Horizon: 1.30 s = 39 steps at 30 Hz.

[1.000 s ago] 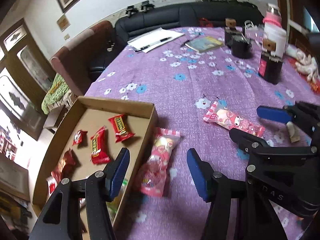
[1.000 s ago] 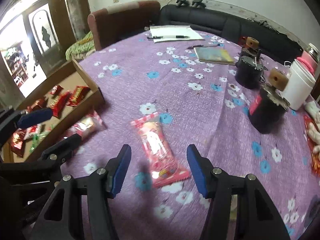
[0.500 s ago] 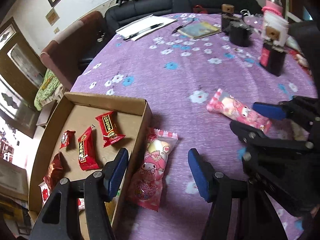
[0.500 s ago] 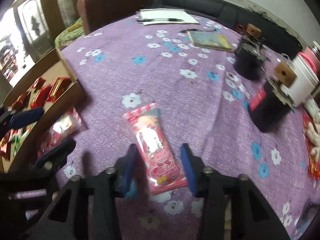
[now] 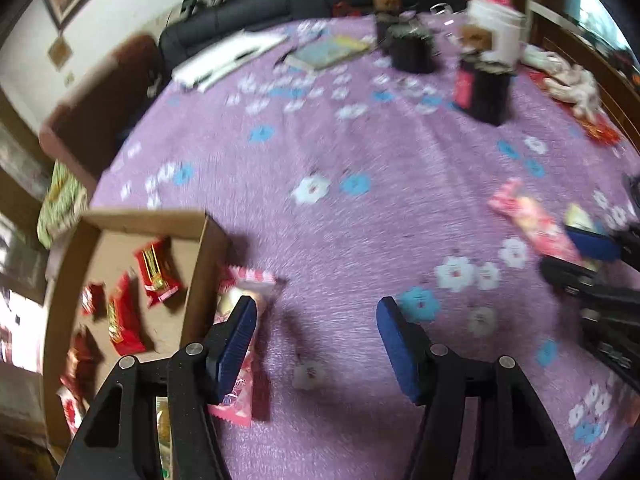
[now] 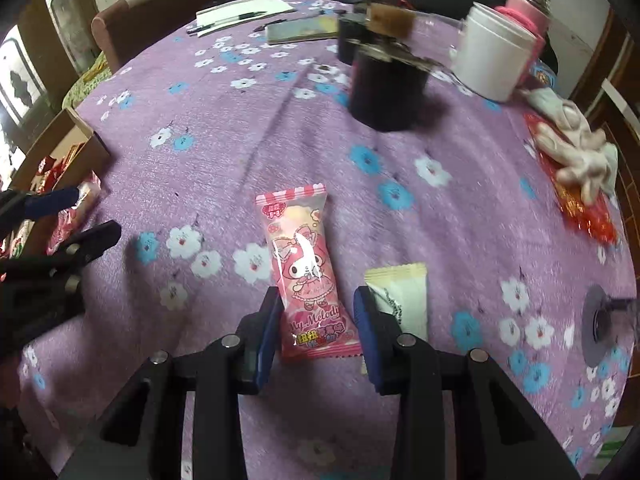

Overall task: Organize snacks
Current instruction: 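Grasp a pink My Melody packet with the left tool while the right tool grasps another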

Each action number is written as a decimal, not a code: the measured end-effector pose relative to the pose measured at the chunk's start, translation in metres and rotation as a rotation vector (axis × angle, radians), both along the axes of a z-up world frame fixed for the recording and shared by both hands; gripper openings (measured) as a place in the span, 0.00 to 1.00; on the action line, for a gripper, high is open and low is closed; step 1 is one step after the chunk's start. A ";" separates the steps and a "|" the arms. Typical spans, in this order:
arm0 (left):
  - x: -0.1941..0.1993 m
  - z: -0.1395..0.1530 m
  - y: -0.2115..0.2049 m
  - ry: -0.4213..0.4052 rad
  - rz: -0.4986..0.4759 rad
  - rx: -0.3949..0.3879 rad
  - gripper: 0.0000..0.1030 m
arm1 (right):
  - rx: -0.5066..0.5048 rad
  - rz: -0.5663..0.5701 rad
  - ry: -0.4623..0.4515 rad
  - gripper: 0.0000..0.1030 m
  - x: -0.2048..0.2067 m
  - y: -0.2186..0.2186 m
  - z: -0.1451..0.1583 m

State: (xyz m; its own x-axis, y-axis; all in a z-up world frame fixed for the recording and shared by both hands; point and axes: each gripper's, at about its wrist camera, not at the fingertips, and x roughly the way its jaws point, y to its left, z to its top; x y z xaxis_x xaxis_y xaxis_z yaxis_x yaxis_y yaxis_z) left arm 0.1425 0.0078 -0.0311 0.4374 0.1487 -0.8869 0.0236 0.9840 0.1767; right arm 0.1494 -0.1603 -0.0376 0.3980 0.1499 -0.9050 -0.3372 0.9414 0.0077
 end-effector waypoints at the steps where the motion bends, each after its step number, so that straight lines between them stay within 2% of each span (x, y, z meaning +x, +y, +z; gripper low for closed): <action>1: 0.000 -0.001 0.002 -0.004 0.009 0.001 0.64 | 0.000 -0.002 -0.001 0.34 -0.001 -0.001 0.000; 3: 0.001 -0.002 0.002 -0.018 0.009 0.038 0.67 | -0.006 0.004 -0.005 0.34 -0.002 0.000 0.000; 5: 0.002 -0.002 0.004 -0.017 0.017 0.028 0.71 | -0.007 0.007 -0.005 0.34 -0.001 0.002 0.000; 8: 0.000 -0.001 0.003 0.001 0.015 -0.044 0.72 | -0.001 0.010 -0.002 0.34 -0.001 0.002 0.001; 10: -0.005 -0.006 -0.012 0.079 -0.042 -0.163 0.72 | 0.001 0.008 -0.002 0.34 -0.001 0.002 0.001; 11: -0.010 -0.007 -0.021 0.078 -0.049 -0.136 0.72 | 0.003 0.007 -0.003 0.34 -0.001 0.002 0.001; 15: -0.023 0.010 -0.041 -0.089 -0.072 0.136 0.73 | 0.010 0.003 -0.007 0.34 -0.002 0.001 0.002; 17: -0.018 0.014 -0.029 -0.090 -0.023 0.168 0.73 | 0.010 0.001 -0.005 0.34 -0.002 0.001 0.002; 19: -0.011 0.012 -0.012 -0.073 0.015 0.151 0.73 | 0.011 0.003 -0.005 0.34 -0.003 0.001 0.001; 22: 0.001 0.000 0.012 0.016 0.042 0.055 0.73 | 0.008 0.003 -0.004 0.34 -0.003 0.001 0.002; 24: 0.005 -0.004 0.018 0.017 0.053 0.027 0.76 | 0.008 0.004 -0.003 0.34 -0.003 0.001 0.002; 28: 0.005 -0.007 0.031 0.042 0.106 -0.064 0.77 | 0.016 -0.001 0.001 0.34 -0.003 0.000 0.003; 32: -0.006 -0.012 0.016 0.050 0.059 -0.088 0.77 | 0.012 -0.002 0.002 0.34 -0.004 -0.001 0.003; 34: -0.012 -0.013 0.004 0.088 0.017 -0.163 0.76 | 0.009 -0.003 0.001 0.34 -0.005 -0.001 0.002; 37: -0.016 -0.013 -0.005 0.070 -0.006 -0.126 0.76 | 0.006 -0.001 0.004 0.34 -0.007 -0.001 0.004; 39: -0.012 -0.014 -0.001 0.092 0.014 -0.163 0.76 | -0.007 0.009 -0.008 0.35 -0.004 0.001 0.006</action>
State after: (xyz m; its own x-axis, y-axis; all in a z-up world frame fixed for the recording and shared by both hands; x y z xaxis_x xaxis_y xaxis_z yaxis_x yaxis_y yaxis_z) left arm 0.1304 0.0069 -0.0450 0.3522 0.0051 -0.9359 0.0185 0.9998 0.0124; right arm 0.1450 -0.1592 -0.0316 0.4037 0.1469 -0.9030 -0.3458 0.9383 -0.0020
